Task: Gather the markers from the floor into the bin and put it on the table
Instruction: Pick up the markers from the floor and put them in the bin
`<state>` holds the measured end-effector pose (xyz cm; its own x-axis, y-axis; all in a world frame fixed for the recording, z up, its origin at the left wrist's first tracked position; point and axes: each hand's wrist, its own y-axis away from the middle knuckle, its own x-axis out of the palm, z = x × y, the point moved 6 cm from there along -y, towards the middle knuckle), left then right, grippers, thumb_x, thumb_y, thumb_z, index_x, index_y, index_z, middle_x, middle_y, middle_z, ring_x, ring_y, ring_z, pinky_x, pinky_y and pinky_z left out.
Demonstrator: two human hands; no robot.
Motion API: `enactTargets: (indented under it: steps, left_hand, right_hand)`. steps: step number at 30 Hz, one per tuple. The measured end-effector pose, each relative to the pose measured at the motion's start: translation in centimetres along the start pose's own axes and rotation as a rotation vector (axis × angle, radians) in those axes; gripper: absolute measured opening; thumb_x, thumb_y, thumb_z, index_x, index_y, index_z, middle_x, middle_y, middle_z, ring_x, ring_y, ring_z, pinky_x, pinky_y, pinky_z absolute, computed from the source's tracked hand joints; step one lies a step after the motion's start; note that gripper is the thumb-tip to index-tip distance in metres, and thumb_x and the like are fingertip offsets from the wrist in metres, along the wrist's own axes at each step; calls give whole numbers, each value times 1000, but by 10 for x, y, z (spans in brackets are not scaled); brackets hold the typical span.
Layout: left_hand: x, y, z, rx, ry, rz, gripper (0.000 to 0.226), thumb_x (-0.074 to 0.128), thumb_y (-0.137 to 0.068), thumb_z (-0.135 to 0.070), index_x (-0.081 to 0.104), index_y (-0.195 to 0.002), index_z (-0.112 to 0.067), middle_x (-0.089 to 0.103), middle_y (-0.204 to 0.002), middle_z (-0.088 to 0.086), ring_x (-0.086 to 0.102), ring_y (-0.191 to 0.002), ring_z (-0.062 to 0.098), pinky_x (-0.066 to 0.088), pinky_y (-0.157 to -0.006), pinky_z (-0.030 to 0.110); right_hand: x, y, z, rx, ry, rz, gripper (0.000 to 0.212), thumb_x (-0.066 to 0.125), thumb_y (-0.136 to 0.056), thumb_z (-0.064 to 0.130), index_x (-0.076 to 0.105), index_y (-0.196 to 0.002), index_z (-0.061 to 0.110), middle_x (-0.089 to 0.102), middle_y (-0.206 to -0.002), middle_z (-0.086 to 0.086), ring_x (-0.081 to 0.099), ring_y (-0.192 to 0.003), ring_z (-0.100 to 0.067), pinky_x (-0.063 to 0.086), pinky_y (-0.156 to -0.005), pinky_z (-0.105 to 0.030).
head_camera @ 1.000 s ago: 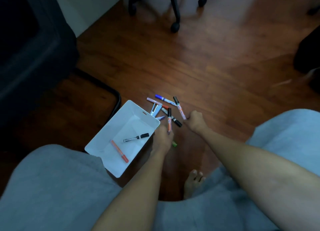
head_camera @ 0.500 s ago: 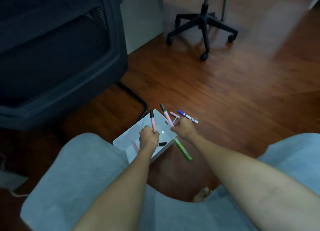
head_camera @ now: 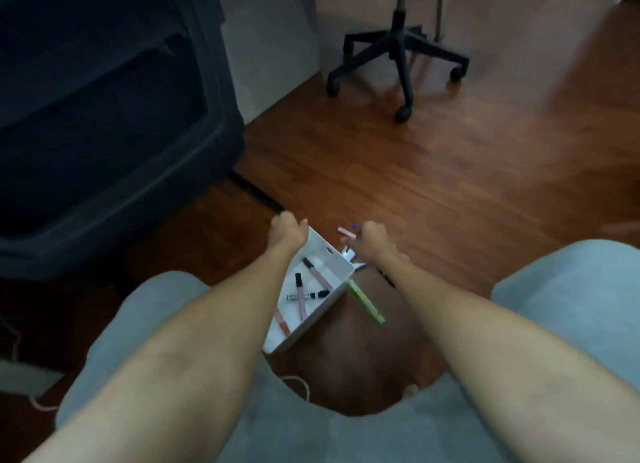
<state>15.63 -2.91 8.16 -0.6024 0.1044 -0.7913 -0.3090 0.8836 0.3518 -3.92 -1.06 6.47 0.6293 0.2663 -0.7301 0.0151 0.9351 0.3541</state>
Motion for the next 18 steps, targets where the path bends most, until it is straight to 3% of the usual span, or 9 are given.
enactTargets:
  steps: [5,9,12,14,16,18]
  left_hand:
    - [48,2,-22,64,67,49,43,56,-93,-36,67,-106,3,68,-113,21,64,-108,37,51,-90,38]
    - [88,24,-19,51,87,92,41,53,-94,-36,68,-104,1,69,-112,20,62,-108,38,50,-87,38]
    - [114,40,-23,86,127,130,37,52,-93,-32,71,-97,0,72,-103,20,66,-101,37,51,-81,37]
    - [134,52,-23,98,141,180,37,52,-93,-31,73,-97,-1,73,-101,20,67,-99,37,52,-80,36]
    - [159,63,-16,88,156,257,40,52,-93,-32,73,-99,1,72,-108,20,66,-104,36,51,-84,36]
    - [183,71,-4,62,128,331,44,52,-94,-33,70,-104,5,70,-113,22,64,-108,38,50,-88,37]
  right_hand:
    - [1,-9,-46,116,9,-19,28,64,-87,31,64,-87,3,55,-78,-14,53,-71,-26,36,-63,-27]
    - [13,-11,-67,169,-18,7,27,61,-89,26,66,-95,0,63,-92,-21,63,-83,-30,34,-65,-25]
    - [24,-14,-84,216,-2,22,35,60,-91,33,54,-68,7,66,-103,-26,64,-95,-35,32,-66,-26]
    - [30,-13,-95,240,4,28,38,62,-89,33,46,-60,13,66,-108,-27,64,-101,-37,35,-68,-28]
    - [36,-11,-109,263,26,30,26,63,-86,29,63,-77,6,67,-110,-26,64,-105,-38,45,-76,-33]
    - [43,-13,-127,303,51,38,30,65,-85,28,69,-95,0,67,-110,-26,63,-106,-38,49,-83,-35]
